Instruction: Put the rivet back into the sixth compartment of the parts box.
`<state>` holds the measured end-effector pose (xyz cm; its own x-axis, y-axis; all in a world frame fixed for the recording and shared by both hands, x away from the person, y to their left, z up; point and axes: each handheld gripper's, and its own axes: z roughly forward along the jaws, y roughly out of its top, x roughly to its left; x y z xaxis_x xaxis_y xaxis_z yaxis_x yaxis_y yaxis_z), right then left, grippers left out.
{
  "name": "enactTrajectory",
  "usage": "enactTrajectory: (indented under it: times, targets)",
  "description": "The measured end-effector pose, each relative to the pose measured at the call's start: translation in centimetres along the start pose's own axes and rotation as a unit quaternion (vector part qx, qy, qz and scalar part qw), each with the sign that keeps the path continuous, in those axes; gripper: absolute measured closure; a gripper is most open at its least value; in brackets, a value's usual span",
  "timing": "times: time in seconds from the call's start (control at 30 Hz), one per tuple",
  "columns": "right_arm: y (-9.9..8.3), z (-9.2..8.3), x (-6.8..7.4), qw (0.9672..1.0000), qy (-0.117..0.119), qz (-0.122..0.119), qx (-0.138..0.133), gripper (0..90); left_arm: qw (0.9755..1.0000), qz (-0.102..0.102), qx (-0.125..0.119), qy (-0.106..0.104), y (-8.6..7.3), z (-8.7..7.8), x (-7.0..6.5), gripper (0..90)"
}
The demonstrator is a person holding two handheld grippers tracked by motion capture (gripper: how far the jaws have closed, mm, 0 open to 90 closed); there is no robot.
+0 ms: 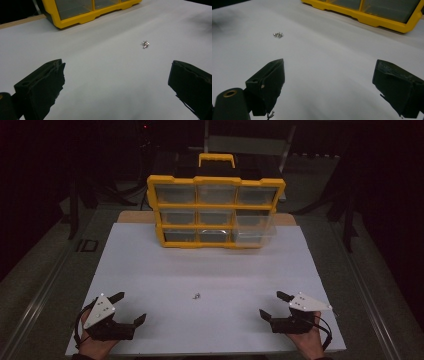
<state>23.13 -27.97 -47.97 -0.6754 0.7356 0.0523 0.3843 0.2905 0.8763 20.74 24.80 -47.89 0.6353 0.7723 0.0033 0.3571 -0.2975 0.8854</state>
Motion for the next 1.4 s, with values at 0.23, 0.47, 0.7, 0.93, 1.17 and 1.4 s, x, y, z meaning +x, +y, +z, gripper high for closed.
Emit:
enactTrajectory:
  times: [0.23,0.47,0.7,0.93,1.17,1.4]
  targets:
    - [1.1,0.8,0.3,0.9998,0.017,-0.003,0.009,11.4,1.0000,-0.001,-0.002,0.006,0.0,-0.2,0.1,1.3]
    - [2.5,1.4,0.8,0.9994,0.026,-0.019,0.013,11.4,1.0000,0.000,-0.001,0.007,0.0,0.0,0.1,1.3]
    - [5.2,3.1,1.5,0.9978,0.040,-0.049,0.019,11.4,0.9999,0.000,0.004,0.011,0.0,0.0,0.1,1.3]
    - [7.2,5.3,2.5,0.9952,0.061,-0.071,0.026,11.4,0.9999,0.002,0.004,0.013,0.0,0.1,0.1,1.3]
    - [9.4,7.8,3.6,0.9922,0.086,-0.086,0.030,11.5,0.9999,0.000,0.005,0.014,0.0,0.1,0.1,1.3]
    - [11.0,10.6,4.5,0.9894,0.101,-0.095,0.042,11.5,0.9999,-0.001,0.004,0.015,-0.1,0.1,0.2,1.3]
